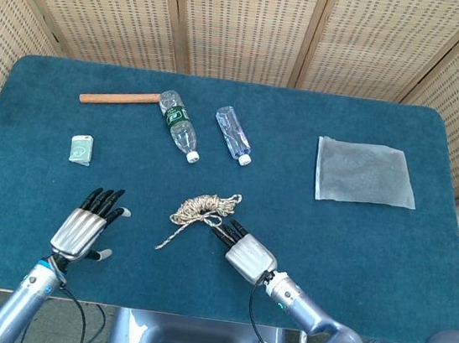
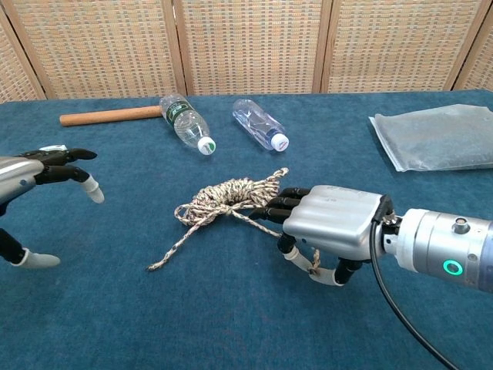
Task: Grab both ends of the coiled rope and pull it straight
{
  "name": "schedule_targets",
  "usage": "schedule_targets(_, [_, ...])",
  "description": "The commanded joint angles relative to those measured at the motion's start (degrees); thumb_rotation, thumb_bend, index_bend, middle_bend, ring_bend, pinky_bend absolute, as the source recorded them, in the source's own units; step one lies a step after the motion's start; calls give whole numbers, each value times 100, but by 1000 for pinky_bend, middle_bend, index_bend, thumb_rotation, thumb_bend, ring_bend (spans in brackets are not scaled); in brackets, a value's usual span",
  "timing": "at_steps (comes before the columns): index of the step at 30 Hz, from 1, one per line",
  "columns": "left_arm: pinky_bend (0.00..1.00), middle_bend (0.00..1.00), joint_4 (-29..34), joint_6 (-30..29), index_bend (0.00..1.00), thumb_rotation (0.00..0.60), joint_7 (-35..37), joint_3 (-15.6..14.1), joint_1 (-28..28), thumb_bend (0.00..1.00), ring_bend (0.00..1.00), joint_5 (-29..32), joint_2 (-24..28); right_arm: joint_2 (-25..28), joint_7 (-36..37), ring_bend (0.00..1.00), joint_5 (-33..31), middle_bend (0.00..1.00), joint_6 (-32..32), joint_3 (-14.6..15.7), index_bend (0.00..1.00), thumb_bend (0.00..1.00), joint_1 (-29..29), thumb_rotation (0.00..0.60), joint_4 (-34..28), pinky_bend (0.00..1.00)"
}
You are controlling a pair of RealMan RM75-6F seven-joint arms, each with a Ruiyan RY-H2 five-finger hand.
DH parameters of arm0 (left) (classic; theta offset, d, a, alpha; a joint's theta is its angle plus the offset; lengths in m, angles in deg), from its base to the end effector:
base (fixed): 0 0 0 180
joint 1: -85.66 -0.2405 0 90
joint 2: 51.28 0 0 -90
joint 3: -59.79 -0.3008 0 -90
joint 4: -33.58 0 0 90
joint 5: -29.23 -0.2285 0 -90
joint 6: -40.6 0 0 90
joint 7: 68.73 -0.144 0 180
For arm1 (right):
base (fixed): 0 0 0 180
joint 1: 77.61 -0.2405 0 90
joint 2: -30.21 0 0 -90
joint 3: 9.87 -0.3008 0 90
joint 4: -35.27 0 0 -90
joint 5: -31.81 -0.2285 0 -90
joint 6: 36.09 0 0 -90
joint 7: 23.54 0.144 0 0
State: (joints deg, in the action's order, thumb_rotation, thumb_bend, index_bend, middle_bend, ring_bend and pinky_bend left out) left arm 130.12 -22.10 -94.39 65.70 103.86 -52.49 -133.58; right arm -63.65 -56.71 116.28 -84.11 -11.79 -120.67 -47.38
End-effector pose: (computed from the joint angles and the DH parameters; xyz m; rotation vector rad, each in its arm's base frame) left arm -0.2557 0.2486 0.0012 -1.8242 -0.9189 -0.8443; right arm -0.1614 -0.3113 -0.0996 2.3631 -0.3745 0.7748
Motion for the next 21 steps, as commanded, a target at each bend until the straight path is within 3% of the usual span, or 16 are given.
schedule_targets(1, [0, 0, -227, 451, 296, 600, -122, 177, 361, 146, 0, 458, -378, -10, -23, 0, -40, 0, 13, -7, 643, 586, -16, 600, -12, 0])
schedule_targets(11, [0, 0, -559, 955, 350, 600, -536, 307, 914, 153, 0, 1369, -1005, -46, -158, 0, -241, 0, 61, -43, 643, 585, -71, 600, 17, 0])
schedule_targets(21, [0, 0, -609, 1256, 401, 600, -359, 452, 1286, 155, 0, 1990, -1213, -60, -291, 0, -389, 0, 84, -40, 643, 586, -111, 600, 3, 0])
